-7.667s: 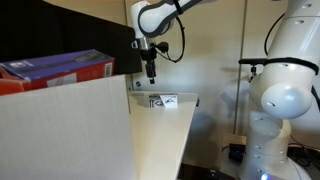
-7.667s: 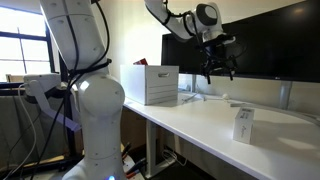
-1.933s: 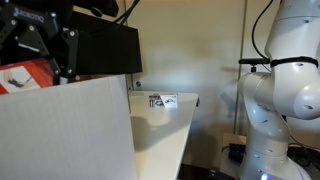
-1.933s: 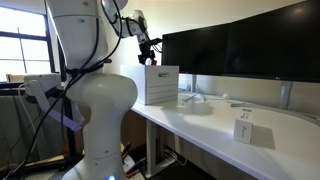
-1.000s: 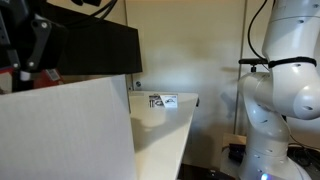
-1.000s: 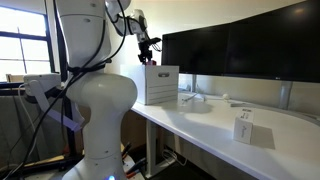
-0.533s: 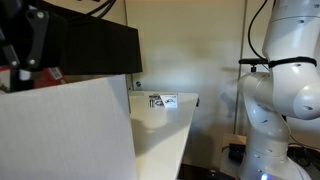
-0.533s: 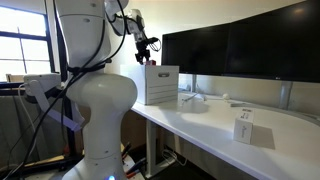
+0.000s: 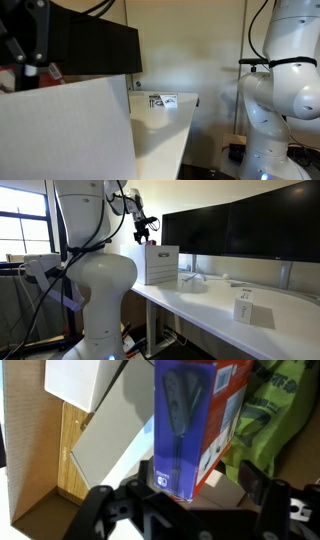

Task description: Remove the boxes from the storage box

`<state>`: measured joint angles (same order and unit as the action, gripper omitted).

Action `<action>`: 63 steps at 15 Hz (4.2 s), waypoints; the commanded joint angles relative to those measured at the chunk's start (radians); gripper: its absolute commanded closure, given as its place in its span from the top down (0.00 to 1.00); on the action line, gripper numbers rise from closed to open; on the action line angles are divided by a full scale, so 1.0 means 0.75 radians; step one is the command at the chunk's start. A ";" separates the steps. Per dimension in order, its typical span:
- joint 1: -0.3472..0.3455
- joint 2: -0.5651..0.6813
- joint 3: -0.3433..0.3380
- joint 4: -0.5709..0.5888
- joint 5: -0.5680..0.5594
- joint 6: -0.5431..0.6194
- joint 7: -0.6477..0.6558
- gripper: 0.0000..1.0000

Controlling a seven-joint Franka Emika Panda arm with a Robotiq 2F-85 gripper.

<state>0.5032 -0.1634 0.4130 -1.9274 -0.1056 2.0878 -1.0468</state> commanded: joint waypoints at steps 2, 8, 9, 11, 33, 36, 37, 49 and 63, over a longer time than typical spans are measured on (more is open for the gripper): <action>-0.010 -0.043 -0.003 -0.038 0.039 -0.016 -0.031 0.53; -0.005 -0.075 -0.015 -0.043 0.059 -0.025 -0.045 0.16; -0.001 -0.085 -0.016 -0.048 0.074 -0.027 -0.051 0.10; 0.009 -0.104 -0.020 -0.068 0.127 -0.022 -0.078 0.03; 0.005 -0.170 -0.050 -0.105 0.216 0.021 -0.247 0.95; -0.011 -0.145 -0.054 -0.068 0.166 0.032 -0.248 1.00; -0.014 -0.135 -0.059 -0.058 0.158 0.032 -0.256 1.00; -0.061 0.052 -0.080 -0.014 0.161 -0.036 -0.286 1.00; -0.047 -0.007 -0.024 -0.026 0.142 -0.071 -0.194 0.17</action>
<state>0.4733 -0.1483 0.3781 -1.9404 0.0151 2.0403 -1.2216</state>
